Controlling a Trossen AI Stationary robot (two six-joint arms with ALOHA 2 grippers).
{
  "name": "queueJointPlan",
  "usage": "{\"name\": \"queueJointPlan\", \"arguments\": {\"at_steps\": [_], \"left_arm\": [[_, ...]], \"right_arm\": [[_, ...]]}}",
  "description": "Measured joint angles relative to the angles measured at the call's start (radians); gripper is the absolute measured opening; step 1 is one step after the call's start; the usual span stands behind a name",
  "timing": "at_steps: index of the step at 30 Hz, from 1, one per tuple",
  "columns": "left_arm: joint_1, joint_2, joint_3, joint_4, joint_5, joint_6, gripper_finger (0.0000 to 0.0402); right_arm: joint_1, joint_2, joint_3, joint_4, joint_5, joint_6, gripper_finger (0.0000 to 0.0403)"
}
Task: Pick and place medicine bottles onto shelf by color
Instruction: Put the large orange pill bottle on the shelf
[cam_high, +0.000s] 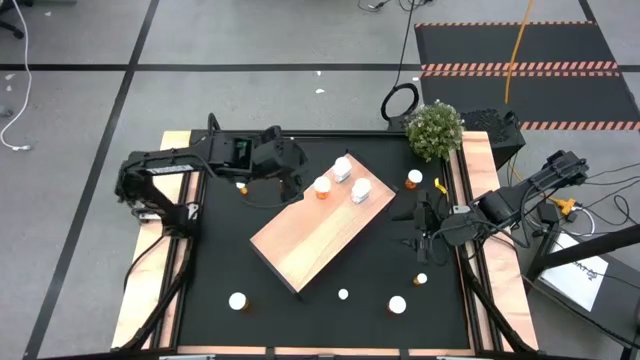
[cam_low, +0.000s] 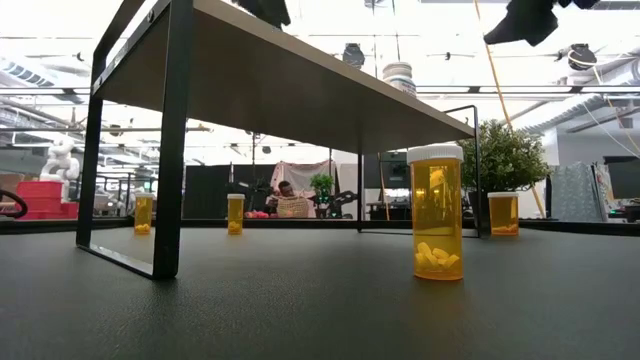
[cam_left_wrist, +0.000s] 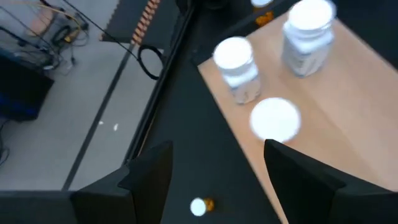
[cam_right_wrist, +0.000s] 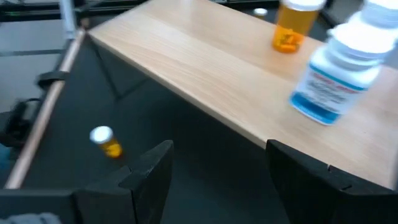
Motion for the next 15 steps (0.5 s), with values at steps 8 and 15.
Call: {"name": "queueJointPlan", "arguments": {"at_steps": [8, 15], "left_arm": [[0.025, -0.264, -0.419, 0.234, -0.036, -0.014, 0.0253], [0.029, -0.489, -0.71, 0.341, -0.104, -0.033, 0.0253]], "right_arm": [[-0.006, -0.003, -0.036, -0.118, 0.144, 0.107, 0.0251], [-0.042, -0.005, -0.043, -0.383, 0.221, 0.349, 0.0251]]}}
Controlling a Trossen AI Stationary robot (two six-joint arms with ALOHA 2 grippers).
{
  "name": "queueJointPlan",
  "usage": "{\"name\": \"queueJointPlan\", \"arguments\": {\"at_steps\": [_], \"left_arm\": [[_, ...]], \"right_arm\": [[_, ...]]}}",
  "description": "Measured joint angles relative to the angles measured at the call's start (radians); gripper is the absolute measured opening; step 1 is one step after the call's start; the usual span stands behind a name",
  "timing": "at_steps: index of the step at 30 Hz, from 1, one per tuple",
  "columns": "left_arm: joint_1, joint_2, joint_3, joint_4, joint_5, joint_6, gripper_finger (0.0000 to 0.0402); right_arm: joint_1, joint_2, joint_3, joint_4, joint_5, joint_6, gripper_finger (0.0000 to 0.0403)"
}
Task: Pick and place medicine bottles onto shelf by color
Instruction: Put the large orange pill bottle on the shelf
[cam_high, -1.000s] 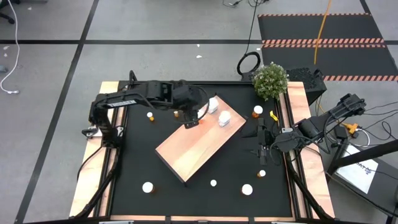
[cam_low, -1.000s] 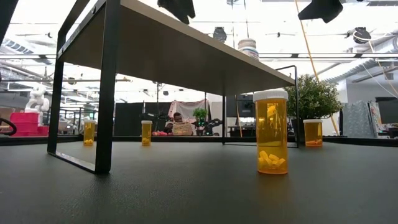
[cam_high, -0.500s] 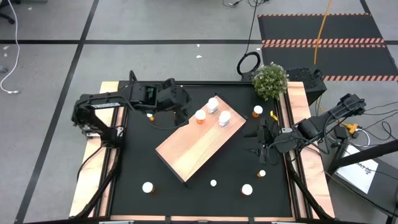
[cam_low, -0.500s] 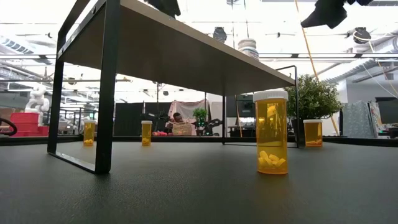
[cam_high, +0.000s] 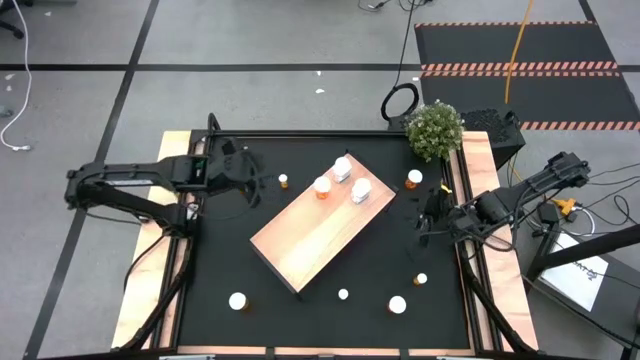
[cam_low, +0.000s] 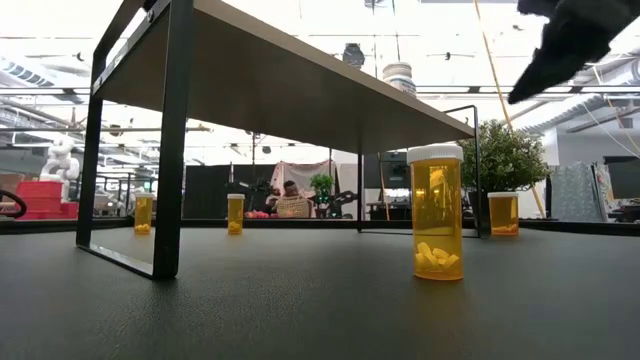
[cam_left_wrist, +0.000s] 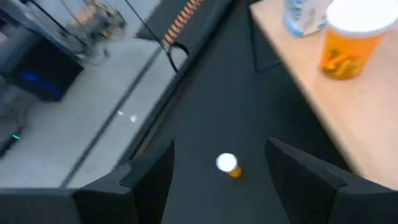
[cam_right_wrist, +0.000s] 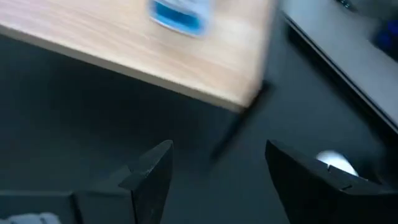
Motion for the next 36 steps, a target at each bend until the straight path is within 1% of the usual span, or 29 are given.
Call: {"name": "queueJointPlan", "arguments": {"at_steps": [3, 7, 12, 15, 23, 26, 32, 36], "left_arm": [[0.02, -0.073, -0.047, 0.051, -0.037, 0.052, 0.0253], [0.057, -0.136, -0.053, 0.065, -0.031, 0.07, 0.0253], [0.104, -0.174, -0.053, 0.11, 0.06, 0.162, 0.0253], [0.127, -0.174, -0.053, 0.109, 0.1, 0.201, 0.0253], [0.168, -0.157, -0.053, 0.102, 0.175, 0.227, 0.0253], [0.173, -0.148, -0.053, 0.102, 0.177, 0.227, 0.0253], [0.173, -0.122, -0.053, 0.103, 0.178, 0.225, 0.0253], [0.173, -0.109, -0.053, 0.112, 0.177, 0.224, 0.0253]], "right_arm": [[-0.017, 0.0, 0.0, -0.108, 0.021, 0.092, 0.0251], [-0.054, -0.001, 0.0, -0.178, 0.05, 0.128, 0.0251], [-0.137, -0.001, 0.0, -0.179, 0.093, 0.161, 0.0251], [-0.205, -0.001, 0.0, -0.179, 0.094, 0.16, 0.0251], [-0.395, -0.001, 0.0, -0.098, 0.09, -0.055, 0.0251], [-0.473, -0.001, 0.0, -0.066, 0.019, -0.13, 0.0251], [-0.627, -0.001, 0.0, -0.059, -0.118, -0.292, 0.0251], [-0.701, -0.001, -0.003, -0.027, -0.179, -0.391, 0.0251]]}}
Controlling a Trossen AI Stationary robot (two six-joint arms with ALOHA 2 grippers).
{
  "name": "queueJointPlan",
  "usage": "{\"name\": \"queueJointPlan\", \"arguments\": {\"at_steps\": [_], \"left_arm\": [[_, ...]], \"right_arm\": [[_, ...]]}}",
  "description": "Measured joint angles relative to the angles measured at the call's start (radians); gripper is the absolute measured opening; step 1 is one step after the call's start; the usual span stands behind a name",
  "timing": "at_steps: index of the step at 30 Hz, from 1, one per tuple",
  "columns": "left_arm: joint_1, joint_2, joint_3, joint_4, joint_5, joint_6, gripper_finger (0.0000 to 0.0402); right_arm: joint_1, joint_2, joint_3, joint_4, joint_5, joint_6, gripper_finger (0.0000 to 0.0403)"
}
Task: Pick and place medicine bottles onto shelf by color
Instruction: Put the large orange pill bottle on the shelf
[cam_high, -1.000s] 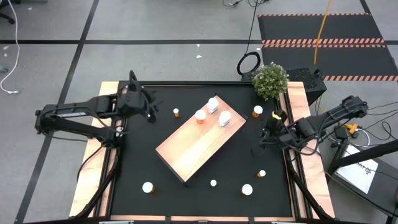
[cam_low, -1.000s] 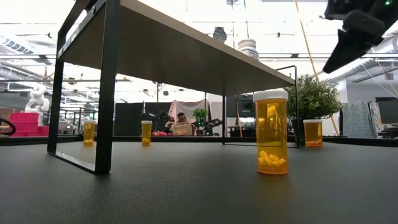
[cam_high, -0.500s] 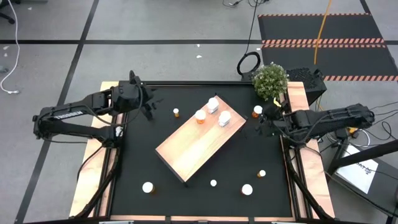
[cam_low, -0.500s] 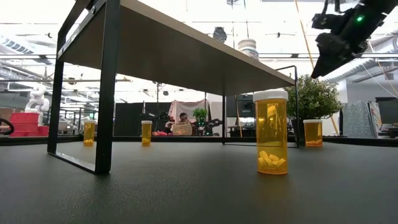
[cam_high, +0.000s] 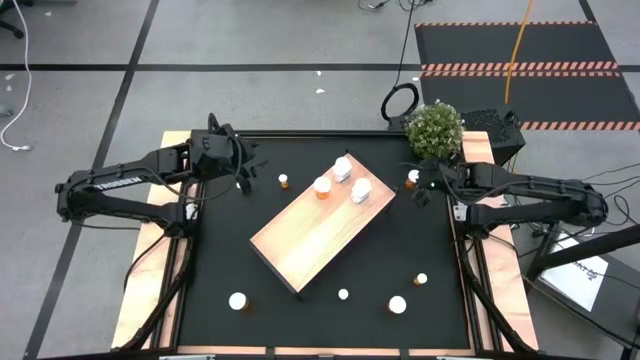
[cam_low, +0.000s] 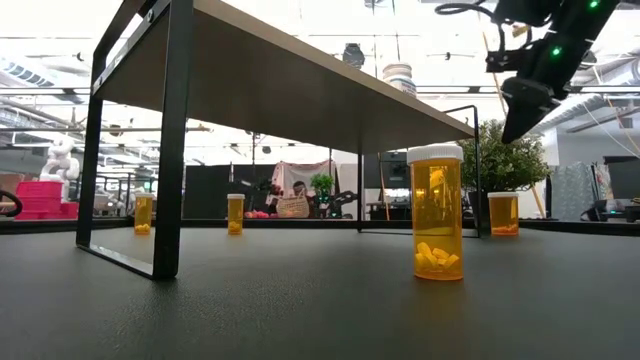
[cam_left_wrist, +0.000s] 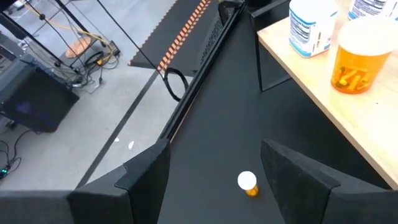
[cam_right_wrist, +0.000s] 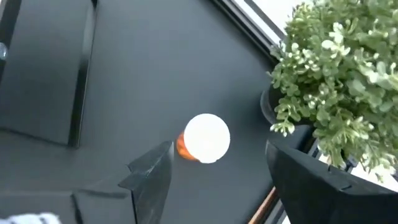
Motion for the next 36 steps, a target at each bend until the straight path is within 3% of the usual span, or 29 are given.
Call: {"name": "queueJointPlan", "arguments": {"at_steps": [7, 13, 24, 36], "left_arm": [[0.0, 0.004, 0.0, 0.012, 0.0, 0.0, 0.0253], [0.0, 0.004, 0.0, 0.018, 0.0, -0.001, 0.0253], [0.0, 0.004, 0.0, 0.018, 0.0, 0.003, 0.0253], [0.0, 0.004, 0.0, 0.02, 0.0, 0.0, 0.0253]], "right_arm": [[-0.105, -0.001, -0.118, 0.275, -0.127, -0.201, 0.0253], [-0.19, -0.001, -0.216, 0.421, -0.204, -0.275, 0.0268], [-0.276, -0.001, -0.27, 0.479, -0.228, -0.378, 0.0289], [-0.339, -0.001, -0.294, 0.506, -0.23, -0.36, 0.0301]]}}
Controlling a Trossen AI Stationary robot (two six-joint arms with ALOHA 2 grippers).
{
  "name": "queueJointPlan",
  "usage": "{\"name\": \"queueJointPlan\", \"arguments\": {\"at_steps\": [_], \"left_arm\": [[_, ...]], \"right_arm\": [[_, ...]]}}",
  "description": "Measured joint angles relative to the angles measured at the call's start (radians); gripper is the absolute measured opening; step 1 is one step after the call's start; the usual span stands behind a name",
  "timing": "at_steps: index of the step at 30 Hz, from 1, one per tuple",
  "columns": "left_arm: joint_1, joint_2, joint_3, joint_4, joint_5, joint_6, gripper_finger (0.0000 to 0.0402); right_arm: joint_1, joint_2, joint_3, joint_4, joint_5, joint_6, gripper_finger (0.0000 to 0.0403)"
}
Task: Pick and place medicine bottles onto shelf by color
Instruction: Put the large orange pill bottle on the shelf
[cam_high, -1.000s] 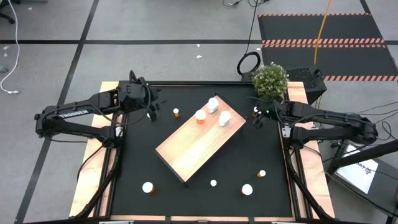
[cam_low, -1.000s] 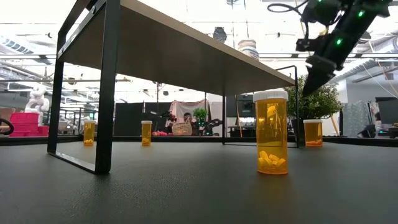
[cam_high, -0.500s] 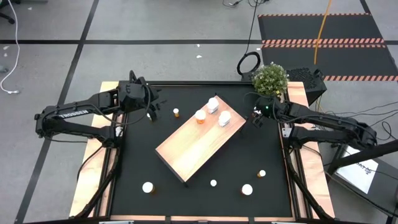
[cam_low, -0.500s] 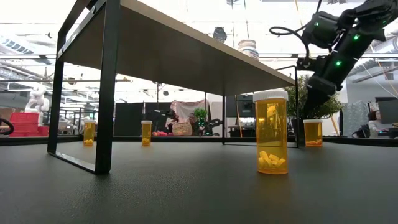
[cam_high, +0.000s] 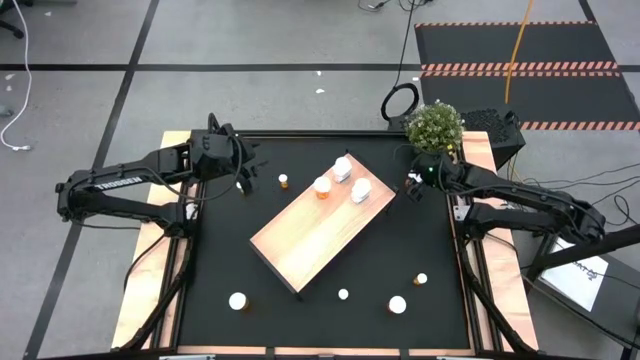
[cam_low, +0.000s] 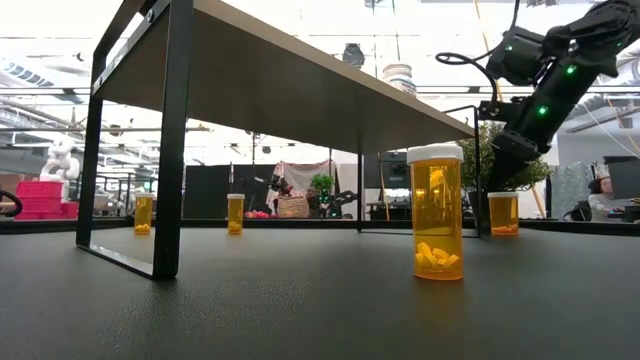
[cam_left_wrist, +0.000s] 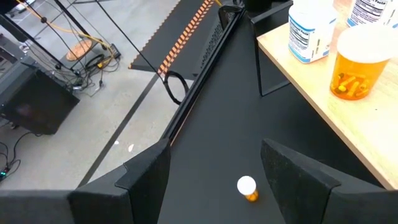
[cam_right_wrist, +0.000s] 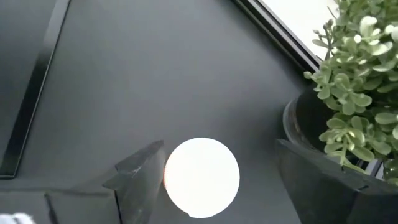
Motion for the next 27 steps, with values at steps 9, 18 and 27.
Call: {"name": "queueJointPlan", "arguments": {"at_steps": [9, 18, 27], "left_arm": [[0.0, 0.0, 0.0, 0.004, 0.0, -0.002, 0.0253], [0.0, 0.0, 0.0, 0.005, 0.002, -0.012, 0.0253], [0.0, 0.0, 0.0, 0.005, 0.003, -0.008, 0.0253]], "right_arm": [[-0.036, 0.019, 0.0, 0.0, -0.049, 0.022, 0.0313], [-0.047, 0.112, 0.0, 0.022, -0.047, 0.044, 0.0313], [-0.047, 0.167, 0.0, 0.038, -0.052, 0.032, 0.0306]]}}
